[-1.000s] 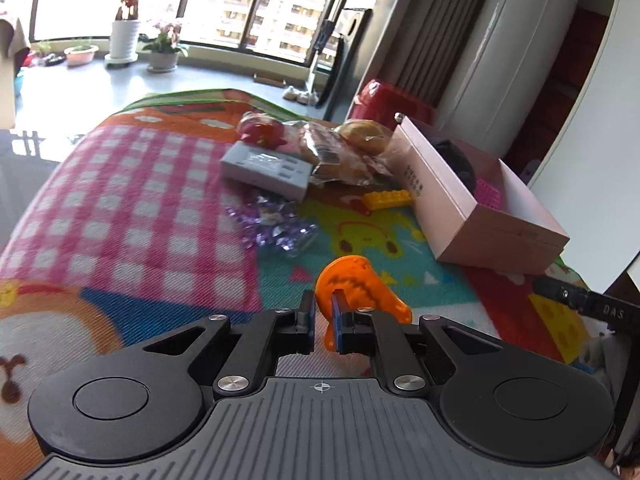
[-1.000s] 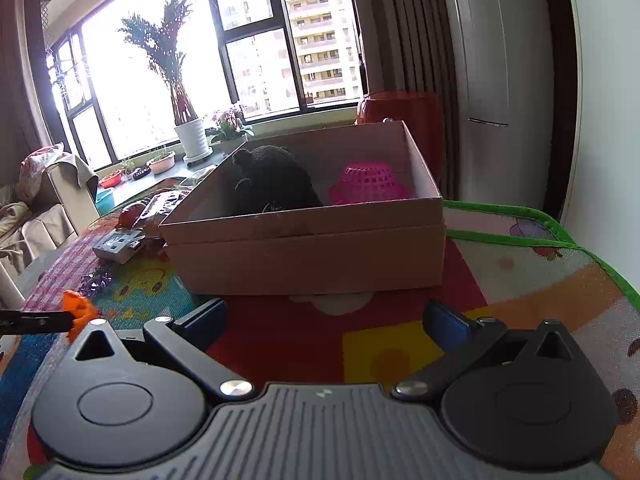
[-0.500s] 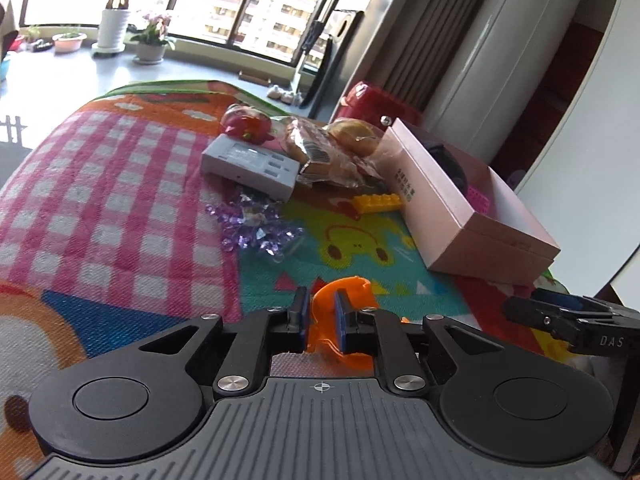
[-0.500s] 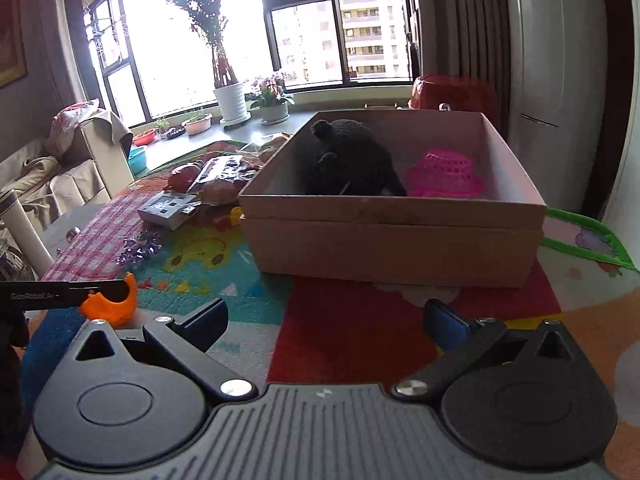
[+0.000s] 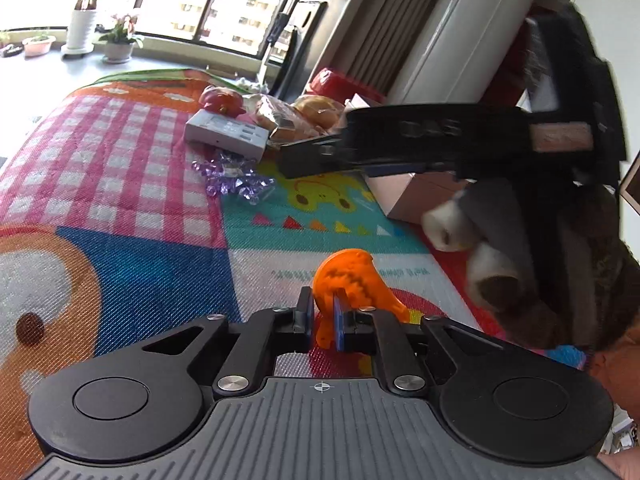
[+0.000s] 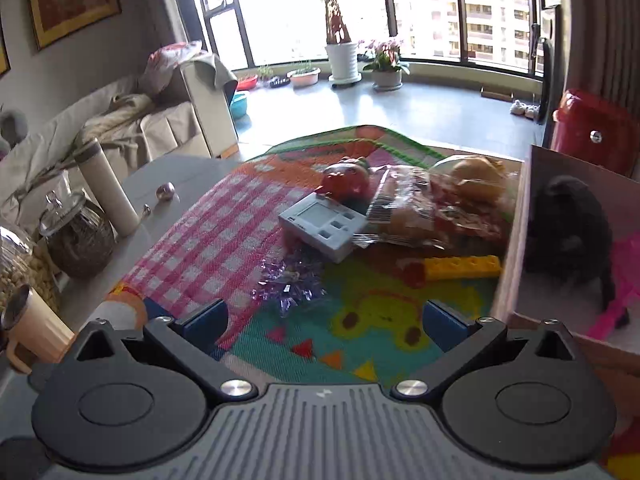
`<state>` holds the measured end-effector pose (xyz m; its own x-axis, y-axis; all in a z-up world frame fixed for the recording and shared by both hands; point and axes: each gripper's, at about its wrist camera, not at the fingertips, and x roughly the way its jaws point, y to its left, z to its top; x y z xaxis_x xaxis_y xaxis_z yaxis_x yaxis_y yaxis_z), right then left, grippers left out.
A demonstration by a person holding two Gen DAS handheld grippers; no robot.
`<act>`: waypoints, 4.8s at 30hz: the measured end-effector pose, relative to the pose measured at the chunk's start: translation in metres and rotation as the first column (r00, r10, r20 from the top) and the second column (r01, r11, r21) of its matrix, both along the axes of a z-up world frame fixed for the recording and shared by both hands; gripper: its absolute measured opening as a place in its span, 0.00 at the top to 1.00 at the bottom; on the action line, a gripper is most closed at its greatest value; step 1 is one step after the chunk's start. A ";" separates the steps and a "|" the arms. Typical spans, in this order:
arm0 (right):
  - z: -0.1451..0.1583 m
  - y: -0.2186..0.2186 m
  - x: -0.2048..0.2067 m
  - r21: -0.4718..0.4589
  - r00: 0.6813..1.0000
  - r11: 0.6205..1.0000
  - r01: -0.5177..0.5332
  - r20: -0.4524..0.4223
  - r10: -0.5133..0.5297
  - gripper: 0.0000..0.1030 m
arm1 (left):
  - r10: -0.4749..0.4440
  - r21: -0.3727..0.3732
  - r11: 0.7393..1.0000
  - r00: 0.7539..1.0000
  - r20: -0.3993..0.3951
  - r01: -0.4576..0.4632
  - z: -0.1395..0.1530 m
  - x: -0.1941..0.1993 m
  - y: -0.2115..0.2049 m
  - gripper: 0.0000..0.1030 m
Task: Organize objects
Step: 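Grasp the purple crystal snowflake with the right tool while the left tool holds the orange cup, then drop the orange cup into the pink box with the left tool while the right tool drops the snowflake in, then grasp the pink-and-teal figurine with the left tool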
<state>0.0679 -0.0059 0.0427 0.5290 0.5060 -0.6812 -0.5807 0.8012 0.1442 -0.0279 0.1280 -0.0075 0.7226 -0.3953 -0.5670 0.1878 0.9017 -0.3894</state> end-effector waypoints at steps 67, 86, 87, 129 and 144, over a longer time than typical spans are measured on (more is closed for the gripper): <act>0.022 -0.180 -0.140 -0.129 0.962 0.965 0.229 0.180 -0.205 0.43 | -0.039 0.008 0.999 0.999 -0.016 0.039 0.008 -0.010 -0.050 0.91; 0.035 -0.234 -0.131 0.096 0.905 0.927 0.362 0.200 -0.374 0.43 | -0.006 0.025 1.000 0.940 0.342 -0.003 0.125 0.132 -0.140 0.86; 0.039 -0.236 -0.129 0.104 0.899 0.924 0.367 0.215 -0.381 0.43 | 0.009 0.032 0.999 0.939 0.344 -0.021 0.120 0.131 -0.136 0.86; -0.027 -0.201 -0.041 0.119 0.873 0.884 0.453 0.139 -0.467 0.00 | 0.333 0.074 0.942 0.938 -0.092 -0.327 0.051 0.244 0.050 0.84; -0.031 -0.199 -0.035 0.098 0.886 0.892 0.442 0.106 -0.451 0.00 | 0.281 0.028 0.959 0.934 -0.219 -0.282 0.035 0.264 0.038 0.66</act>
<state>0.0324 -0.2044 0.0120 0.7871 0.2399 -0.5682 -0.1809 0.9705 0.1592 0.2365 0.1657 0.0272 0.6629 -0.1966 -0.7224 -0.1637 0.9035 -0.3961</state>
